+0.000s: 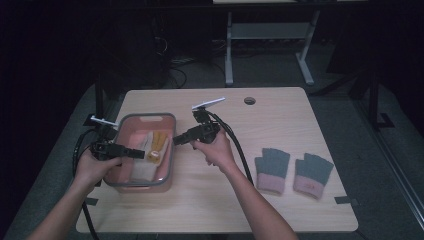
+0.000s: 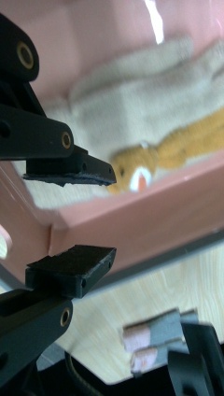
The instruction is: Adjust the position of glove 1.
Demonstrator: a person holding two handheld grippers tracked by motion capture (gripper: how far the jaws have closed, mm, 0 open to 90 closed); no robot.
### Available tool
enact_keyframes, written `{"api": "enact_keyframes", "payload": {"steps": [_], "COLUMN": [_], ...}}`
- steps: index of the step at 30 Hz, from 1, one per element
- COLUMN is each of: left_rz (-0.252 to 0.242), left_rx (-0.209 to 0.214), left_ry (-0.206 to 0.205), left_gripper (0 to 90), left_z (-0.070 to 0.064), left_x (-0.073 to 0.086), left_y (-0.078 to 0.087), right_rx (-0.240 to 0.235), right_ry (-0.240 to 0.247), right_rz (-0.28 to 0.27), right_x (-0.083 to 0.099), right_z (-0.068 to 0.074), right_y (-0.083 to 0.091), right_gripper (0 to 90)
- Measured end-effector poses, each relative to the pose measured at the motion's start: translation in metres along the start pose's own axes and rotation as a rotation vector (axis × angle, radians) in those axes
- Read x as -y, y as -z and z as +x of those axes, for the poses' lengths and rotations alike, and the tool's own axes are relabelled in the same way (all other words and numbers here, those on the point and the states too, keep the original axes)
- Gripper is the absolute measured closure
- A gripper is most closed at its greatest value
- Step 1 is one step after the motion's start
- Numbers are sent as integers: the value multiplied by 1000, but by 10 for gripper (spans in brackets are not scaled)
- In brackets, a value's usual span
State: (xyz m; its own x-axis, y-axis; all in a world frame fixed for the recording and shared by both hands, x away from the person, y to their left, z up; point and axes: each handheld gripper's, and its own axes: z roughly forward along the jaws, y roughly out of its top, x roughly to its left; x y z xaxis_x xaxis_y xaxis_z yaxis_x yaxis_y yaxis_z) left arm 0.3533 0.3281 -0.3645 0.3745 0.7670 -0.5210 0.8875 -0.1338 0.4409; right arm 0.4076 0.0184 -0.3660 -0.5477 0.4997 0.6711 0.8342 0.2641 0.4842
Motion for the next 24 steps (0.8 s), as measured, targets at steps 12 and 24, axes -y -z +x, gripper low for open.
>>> {"api": "enact_keyframes", "payload": {"steps": [12,24], "left_rz": [-34,-28], "left_rx": [72,101], "left_ry": [-55,-83], "left_gripper": [533,484], "left_z": [-25,-50], "left_x": [-8,-14], "left_y": [-7,-23], "right_rx": [2,5], "right_ry": [-12,-37], "right_rz": [-25,-52], "right_x": [12,28], "right_z": [-12,-28], "right_y": [19,45], "right_gripper": [591,571]}}
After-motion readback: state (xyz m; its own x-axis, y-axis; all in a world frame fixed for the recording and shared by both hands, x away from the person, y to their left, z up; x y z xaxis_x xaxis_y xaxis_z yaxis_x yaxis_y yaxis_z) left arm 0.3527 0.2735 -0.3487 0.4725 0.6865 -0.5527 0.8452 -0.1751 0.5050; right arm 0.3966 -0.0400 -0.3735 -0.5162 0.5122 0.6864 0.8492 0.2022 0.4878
